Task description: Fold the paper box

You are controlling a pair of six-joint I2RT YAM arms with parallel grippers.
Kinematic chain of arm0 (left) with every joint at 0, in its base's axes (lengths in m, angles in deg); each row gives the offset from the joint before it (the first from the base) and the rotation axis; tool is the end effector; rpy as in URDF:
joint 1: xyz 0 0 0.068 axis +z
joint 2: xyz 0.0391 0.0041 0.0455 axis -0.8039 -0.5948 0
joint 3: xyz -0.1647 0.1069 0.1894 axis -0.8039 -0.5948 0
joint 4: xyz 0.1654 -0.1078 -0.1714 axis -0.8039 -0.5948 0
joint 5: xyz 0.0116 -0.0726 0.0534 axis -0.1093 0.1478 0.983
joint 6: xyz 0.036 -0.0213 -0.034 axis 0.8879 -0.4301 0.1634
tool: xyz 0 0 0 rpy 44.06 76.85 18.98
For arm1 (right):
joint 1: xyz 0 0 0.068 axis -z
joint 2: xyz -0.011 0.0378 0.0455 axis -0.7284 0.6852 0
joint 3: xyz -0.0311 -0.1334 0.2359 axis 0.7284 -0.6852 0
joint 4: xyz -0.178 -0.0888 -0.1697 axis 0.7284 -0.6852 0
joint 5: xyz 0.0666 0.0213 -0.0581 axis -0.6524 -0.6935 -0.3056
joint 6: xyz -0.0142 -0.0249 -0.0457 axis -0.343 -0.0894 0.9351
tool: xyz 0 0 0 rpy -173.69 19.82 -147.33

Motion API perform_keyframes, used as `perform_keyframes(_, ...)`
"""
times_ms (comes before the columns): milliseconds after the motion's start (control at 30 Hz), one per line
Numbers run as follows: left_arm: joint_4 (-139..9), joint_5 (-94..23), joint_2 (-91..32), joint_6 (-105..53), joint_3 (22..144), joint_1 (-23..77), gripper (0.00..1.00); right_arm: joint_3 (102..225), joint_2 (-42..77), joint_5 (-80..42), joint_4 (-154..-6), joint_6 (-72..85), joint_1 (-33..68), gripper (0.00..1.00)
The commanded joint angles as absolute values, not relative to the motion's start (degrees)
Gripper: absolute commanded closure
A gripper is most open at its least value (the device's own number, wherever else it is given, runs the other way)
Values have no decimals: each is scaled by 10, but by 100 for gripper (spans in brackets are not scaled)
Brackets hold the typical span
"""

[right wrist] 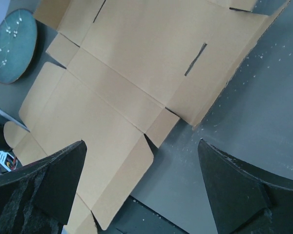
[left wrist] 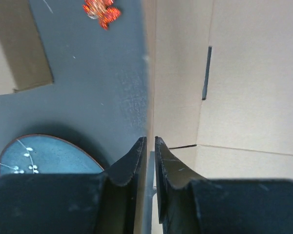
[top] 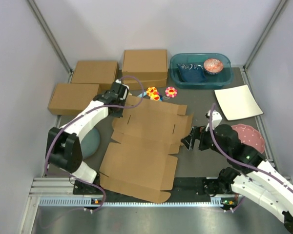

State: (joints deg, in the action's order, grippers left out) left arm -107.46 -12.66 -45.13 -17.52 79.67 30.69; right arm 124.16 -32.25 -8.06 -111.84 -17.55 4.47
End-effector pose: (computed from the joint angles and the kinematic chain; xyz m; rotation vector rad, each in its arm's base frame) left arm 0.3025 -0.1175 0.2452 0.3590 2.5866 0.1799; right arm 0.0973 0.0862 0.2797 -0.1779 2.1289 0.7297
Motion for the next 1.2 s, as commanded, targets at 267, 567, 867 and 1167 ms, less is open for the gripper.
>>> perform_keyframes(267,-996,-149,-348,-271,731,311,84,1362,-179,-38,-1082,-139,39,1)
perform_keyframes(567,-1018,-160,-419,-314,778,381,28,1411,-89,-60,-1048,-136,39,1)
perform_keyframes(867,-970,-237,-504,-277,808,430,29,1411,-120,-100,-1053,-119,39,1)
perform_keyframes(1167,-933,-270,-571,-260,816,451,40,1373,-189,-83,-1068,-116,39,1)
